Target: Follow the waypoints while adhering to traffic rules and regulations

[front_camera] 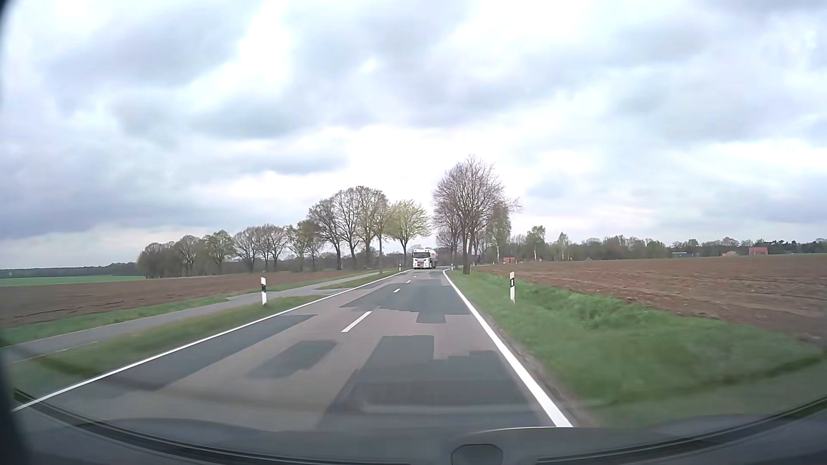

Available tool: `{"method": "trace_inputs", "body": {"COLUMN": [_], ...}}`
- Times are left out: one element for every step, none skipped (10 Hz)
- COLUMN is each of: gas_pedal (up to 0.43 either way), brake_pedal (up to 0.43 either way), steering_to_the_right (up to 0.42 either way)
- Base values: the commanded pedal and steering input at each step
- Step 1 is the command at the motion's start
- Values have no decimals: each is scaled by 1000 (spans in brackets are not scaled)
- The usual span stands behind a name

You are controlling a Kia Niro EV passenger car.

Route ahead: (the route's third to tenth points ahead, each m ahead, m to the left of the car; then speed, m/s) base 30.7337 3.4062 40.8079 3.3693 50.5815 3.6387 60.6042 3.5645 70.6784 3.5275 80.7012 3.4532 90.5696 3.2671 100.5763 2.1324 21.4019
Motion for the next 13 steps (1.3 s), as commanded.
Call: {"method": "trace_inputs", "body": {"gas_pedal": [157,157,157,157,157,157,157,157,169,177,177,177,177], "brake_pedal": [0,0,0,0,0,0,0,0,0,0,0,0,0], "steering_to_the_right": [-6,-6,-6,-6,-6,-5,-6,-6,-6,-6,-6,-5,-5]}}
